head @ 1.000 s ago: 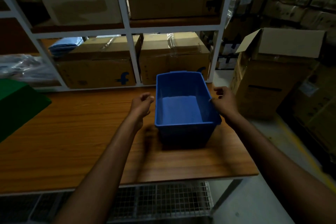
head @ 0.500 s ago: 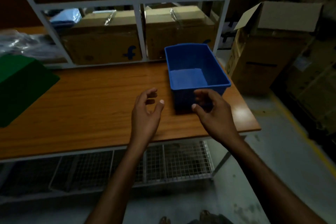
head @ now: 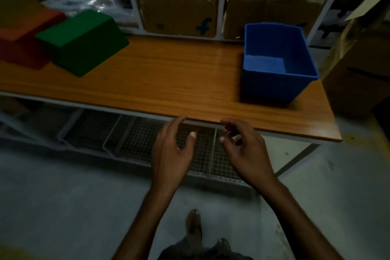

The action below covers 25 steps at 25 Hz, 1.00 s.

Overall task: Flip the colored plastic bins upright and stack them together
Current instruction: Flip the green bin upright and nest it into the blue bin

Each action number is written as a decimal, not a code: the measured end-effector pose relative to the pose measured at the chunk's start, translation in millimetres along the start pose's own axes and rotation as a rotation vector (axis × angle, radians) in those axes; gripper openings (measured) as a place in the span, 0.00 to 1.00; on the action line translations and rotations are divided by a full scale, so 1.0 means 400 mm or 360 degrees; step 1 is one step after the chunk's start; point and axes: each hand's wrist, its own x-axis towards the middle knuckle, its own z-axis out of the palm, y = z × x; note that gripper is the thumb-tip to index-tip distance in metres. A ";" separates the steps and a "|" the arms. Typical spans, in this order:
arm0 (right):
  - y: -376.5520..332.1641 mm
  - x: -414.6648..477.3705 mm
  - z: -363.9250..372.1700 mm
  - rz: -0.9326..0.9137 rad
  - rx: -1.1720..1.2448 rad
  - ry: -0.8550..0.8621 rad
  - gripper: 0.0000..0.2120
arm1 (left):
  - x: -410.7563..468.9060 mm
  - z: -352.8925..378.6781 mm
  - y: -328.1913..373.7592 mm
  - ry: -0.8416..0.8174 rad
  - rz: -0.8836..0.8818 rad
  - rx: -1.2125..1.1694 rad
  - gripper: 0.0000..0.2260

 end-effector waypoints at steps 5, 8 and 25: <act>-0.078 -0.054 0.100 0.0083 0.0248 -0.0210 0.17 | -0.074 -0.113 -0.081 0.0078 -0.0238 -0.0116 0.18; -0.144 -0.057 0.173 0.0173 0.0440 -0.0309 0.16 | -0.071 -0.190 -0.151 0.0096 -0.0434 -0.0357 0.17; -0.580 0.196 0.808 0.0105 0.0581 -0.0338 0.13 | 0.300 -0.803 -0.553 0.0327 -0.0347 -0.0301 0.16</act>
